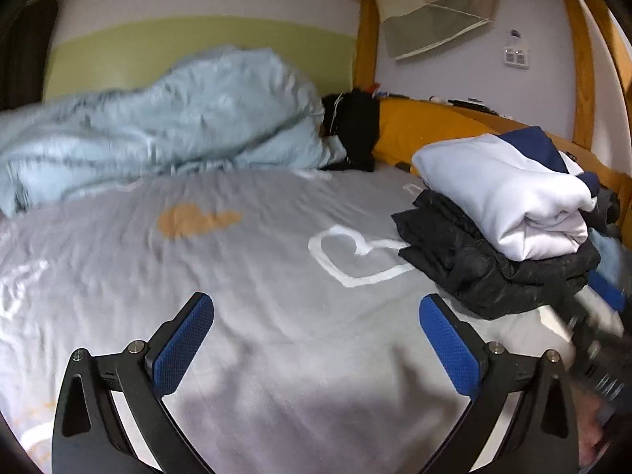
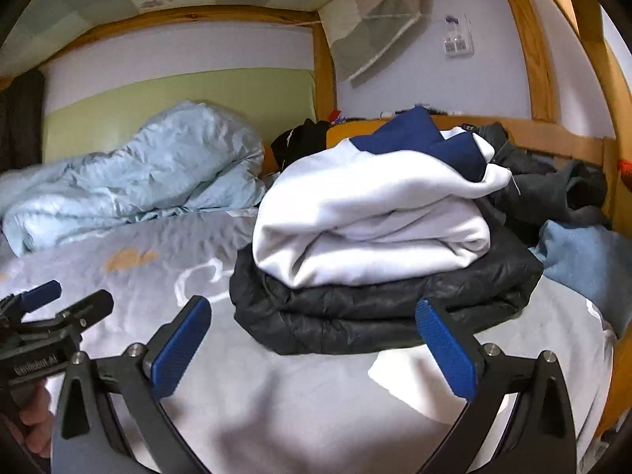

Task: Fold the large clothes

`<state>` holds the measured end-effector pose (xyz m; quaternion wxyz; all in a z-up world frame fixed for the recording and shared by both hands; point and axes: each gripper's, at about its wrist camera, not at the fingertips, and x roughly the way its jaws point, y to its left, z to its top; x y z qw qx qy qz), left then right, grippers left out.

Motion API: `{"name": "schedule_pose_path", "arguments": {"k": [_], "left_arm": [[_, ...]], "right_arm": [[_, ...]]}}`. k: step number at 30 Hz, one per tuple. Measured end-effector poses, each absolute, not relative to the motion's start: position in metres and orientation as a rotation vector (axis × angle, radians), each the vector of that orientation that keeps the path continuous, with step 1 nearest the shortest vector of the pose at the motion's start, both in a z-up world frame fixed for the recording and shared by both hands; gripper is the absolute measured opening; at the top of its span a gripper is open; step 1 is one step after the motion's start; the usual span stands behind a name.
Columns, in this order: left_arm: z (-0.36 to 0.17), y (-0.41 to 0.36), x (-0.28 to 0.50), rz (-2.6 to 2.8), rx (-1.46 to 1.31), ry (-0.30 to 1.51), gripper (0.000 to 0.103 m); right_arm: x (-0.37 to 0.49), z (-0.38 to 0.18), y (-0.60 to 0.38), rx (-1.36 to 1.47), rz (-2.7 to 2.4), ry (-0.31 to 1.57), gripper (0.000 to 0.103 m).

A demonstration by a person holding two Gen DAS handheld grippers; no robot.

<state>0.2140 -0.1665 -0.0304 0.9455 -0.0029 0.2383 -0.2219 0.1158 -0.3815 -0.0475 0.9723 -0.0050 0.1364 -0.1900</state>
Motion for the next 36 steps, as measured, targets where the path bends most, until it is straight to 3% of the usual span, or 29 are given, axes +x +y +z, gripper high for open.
{"name": "schedule_pose_path", "arguments": {"k": [36], "left_arm": [[-0.021,-0.168,0.186,-0.394,0.049,0.337,0.103]], "right_arm": [[0.110,-0.056,-0.367,-0.090,-0.378,0.274,0.103]]}}
